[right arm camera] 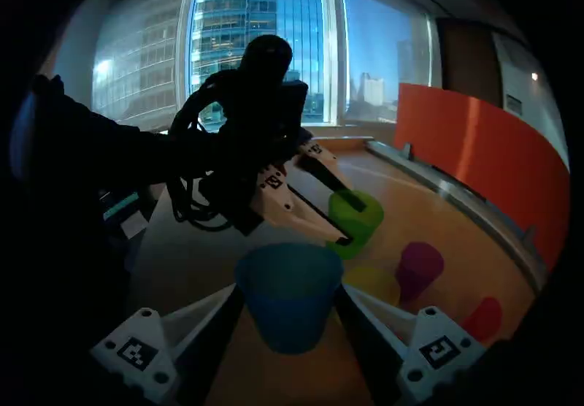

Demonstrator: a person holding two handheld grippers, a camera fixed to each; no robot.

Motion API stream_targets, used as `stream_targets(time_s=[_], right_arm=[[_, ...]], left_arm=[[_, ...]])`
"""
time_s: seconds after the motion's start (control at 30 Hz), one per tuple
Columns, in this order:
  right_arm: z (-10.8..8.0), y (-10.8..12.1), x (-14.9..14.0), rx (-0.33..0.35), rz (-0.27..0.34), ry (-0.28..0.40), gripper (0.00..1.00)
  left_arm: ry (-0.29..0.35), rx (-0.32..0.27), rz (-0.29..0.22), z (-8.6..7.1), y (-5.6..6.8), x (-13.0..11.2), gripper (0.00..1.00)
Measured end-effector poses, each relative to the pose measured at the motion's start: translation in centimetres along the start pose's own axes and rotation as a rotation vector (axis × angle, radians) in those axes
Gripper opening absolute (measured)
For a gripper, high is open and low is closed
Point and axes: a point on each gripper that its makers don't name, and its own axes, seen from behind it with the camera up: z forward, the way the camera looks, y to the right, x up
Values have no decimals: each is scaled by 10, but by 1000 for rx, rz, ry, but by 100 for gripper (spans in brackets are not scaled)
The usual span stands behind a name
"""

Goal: Pour water

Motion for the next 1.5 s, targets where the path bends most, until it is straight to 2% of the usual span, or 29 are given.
stream_targets(time_s=[0.2,0.6,1.0,1.5], right_arm=[[10,-4,-16,17,4,-33,87],[25,-10,-44,35,10,-87,88],[33,-10,-56,32,20,-100,88],[39,-10,-65,22,18,-108,88]], left_arm=[[-40,-17,6,6,3,-14,85],[-76,-29,10,14,3,-29,85],[-96,-39,-3,16,7,-47,85],[-98,-44,-26,14,7,-53,85]])
